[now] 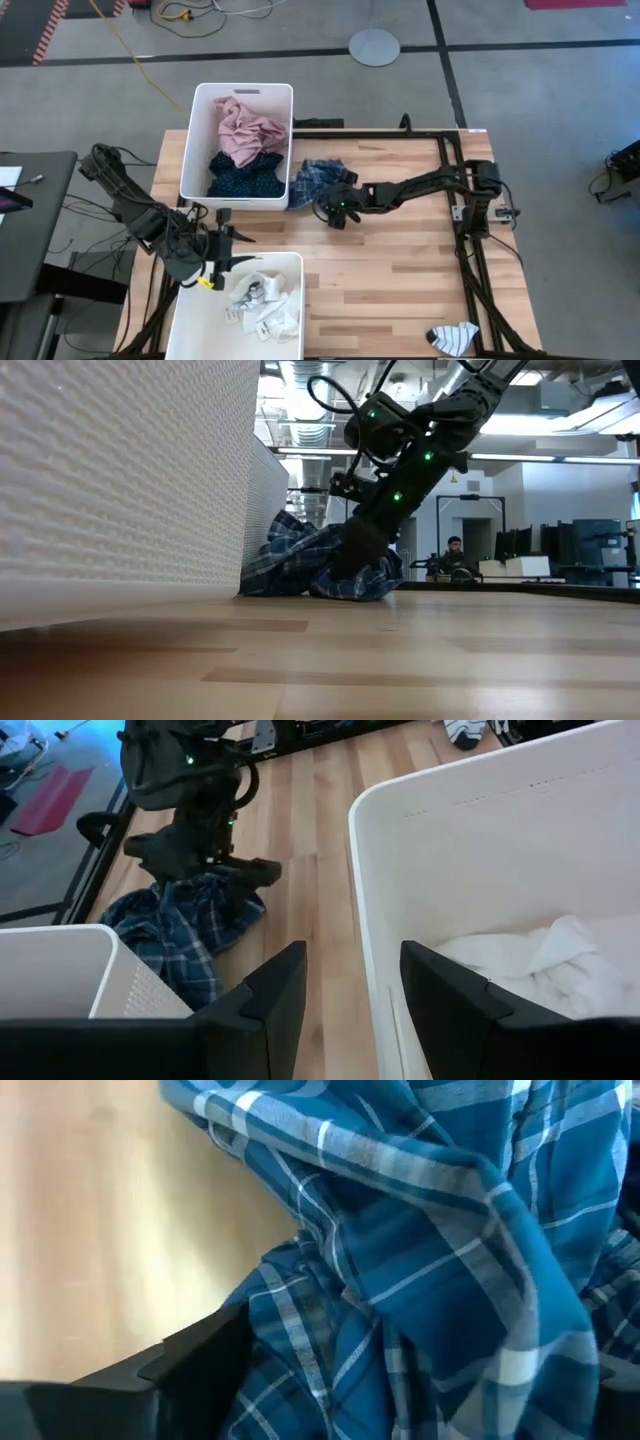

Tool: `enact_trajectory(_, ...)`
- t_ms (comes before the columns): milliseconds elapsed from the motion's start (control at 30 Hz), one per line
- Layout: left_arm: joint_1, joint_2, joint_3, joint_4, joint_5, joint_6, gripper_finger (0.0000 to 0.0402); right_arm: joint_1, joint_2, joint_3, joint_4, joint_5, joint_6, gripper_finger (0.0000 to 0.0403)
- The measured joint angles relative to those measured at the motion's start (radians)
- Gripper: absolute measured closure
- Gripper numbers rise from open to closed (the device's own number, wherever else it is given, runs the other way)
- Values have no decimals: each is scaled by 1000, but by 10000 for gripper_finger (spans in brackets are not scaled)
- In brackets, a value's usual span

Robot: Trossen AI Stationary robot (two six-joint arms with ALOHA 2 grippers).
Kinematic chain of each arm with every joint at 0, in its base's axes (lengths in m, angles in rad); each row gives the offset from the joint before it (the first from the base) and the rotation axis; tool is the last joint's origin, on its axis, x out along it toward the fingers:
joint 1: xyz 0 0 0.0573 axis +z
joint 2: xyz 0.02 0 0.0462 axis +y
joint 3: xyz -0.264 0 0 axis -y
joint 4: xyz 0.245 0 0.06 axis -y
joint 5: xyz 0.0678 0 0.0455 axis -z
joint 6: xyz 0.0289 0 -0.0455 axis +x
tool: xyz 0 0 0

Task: Sort clothes
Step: Put the blue checkered shorts into the top white bin

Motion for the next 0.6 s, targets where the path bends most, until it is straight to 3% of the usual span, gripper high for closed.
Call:
enact_trajectory(133,0,0,0,0,-2,-5,243,-16,1,-3,-4,17,32,64)
enact_trajectory(267,0,0,0,7,-2,-9,243,-26,0,-18,-1,18,75,138)
enact_trajectory(533,0,0,0,44,-3,20,243,-20,0,-21,-30,17,102,355)
enact_trajectory(600,0,0,0,61,-4,41,243,-10,0,-22,-30,18,96,384)
